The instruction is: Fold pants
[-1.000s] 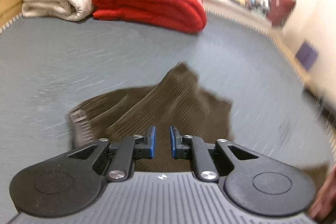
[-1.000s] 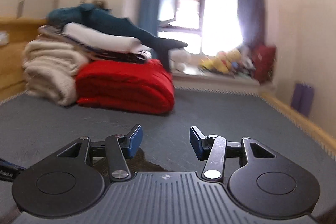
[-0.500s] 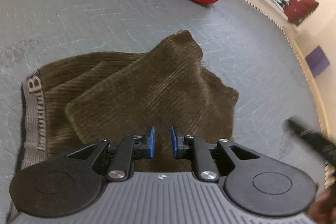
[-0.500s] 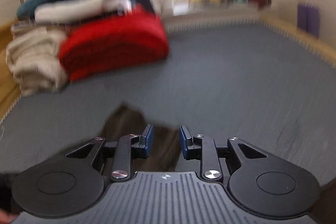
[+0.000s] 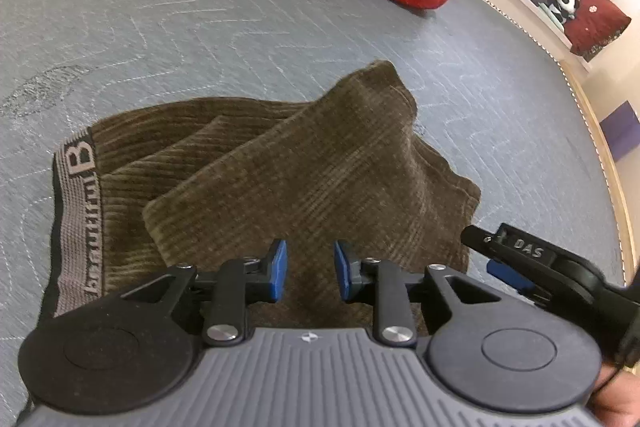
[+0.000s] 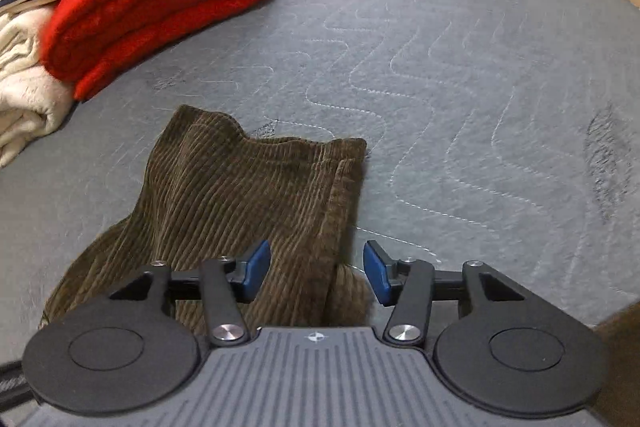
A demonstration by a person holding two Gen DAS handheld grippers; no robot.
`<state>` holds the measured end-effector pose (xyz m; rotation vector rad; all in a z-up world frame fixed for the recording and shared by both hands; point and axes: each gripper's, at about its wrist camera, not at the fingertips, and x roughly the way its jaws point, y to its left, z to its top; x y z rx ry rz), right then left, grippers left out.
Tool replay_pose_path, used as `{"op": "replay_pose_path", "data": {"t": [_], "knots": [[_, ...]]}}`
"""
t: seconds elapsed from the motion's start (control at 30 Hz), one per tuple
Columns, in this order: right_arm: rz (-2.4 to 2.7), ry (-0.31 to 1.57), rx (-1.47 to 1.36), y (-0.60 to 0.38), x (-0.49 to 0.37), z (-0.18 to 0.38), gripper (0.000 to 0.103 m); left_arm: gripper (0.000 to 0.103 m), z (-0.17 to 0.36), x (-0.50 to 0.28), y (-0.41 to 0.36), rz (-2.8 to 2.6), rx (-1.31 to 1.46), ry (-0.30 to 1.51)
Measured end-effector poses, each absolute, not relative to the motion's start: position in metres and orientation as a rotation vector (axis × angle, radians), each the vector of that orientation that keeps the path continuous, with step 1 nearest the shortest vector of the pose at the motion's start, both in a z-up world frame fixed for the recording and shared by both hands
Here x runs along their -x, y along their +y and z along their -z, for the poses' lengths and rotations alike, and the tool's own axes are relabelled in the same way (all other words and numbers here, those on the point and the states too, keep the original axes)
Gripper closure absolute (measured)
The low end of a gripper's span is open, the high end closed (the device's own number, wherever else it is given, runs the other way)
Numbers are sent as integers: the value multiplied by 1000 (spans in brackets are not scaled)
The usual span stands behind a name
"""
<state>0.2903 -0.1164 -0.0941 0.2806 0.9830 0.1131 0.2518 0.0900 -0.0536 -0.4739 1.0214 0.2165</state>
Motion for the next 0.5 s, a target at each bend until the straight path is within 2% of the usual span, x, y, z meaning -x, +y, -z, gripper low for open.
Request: {"op": "replay_pose_path", "data": {"t": [0.2, 0.27, 0.33, 0.37, 0.43, 0.5], "knots": [[-131, 1017, -235, -93, -302, 110, 47, 74, 51, -253, 105, -202, 530, 1031], [-139, 988, -144, -78, -298, 108, 47, 74, 50, -253, 108, -202, 536, 1032], [-159, 951, -61, -65, -294, 103, 59, 74, 49, -253, 111, -202, 541, 1031], [-165, 935, -36, -62, -293, 101, 70, 74, 48, -253, 113, -205, 544, 1030], [-176, 904, -2, -59, -290, 95, 84, 74, 47, -251, 114, -212, 548, 1029], [-200, 887, -2, -61, -288, 90, 89, 74, 47, -251, 115, -213, 545, 1028]]}}
